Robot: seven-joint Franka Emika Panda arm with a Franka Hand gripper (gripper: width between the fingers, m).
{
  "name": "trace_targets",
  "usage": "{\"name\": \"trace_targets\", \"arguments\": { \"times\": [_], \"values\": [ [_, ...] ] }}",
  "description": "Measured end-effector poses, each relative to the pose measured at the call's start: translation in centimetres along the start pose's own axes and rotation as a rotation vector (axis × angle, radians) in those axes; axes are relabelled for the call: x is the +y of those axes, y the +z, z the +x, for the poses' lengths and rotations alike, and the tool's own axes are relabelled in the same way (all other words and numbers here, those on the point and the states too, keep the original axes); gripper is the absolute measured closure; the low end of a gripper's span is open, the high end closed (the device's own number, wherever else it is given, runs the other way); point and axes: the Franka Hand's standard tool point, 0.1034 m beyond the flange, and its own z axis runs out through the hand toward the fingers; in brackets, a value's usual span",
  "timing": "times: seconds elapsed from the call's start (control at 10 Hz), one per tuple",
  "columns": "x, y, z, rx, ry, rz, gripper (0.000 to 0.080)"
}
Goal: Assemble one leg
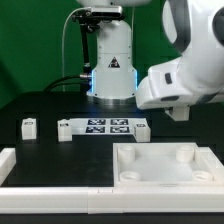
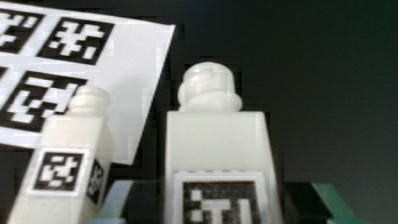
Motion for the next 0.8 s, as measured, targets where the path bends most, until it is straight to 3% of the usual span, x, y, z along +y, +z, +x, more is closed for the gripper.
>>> {"name": "trace_targets", "arguments": {
  "times": [0.1, 0.3, 0.7, 0.8],
  "values": [
    [0.0, -0.9, 0.1, 0.02, 0.0, 0.001, 0.0511],
    [0.0, -0.7, 0.8, 0.082, 0.001, 0.003, 0.0511],
    [0.7, -1.9, 2.5, 0.469, 0.006, 0.001, 0.0509],
    [1.1, -2.6, 2.3, 0.498, 0.007, -0.001, 0.0509]
  ]
}}
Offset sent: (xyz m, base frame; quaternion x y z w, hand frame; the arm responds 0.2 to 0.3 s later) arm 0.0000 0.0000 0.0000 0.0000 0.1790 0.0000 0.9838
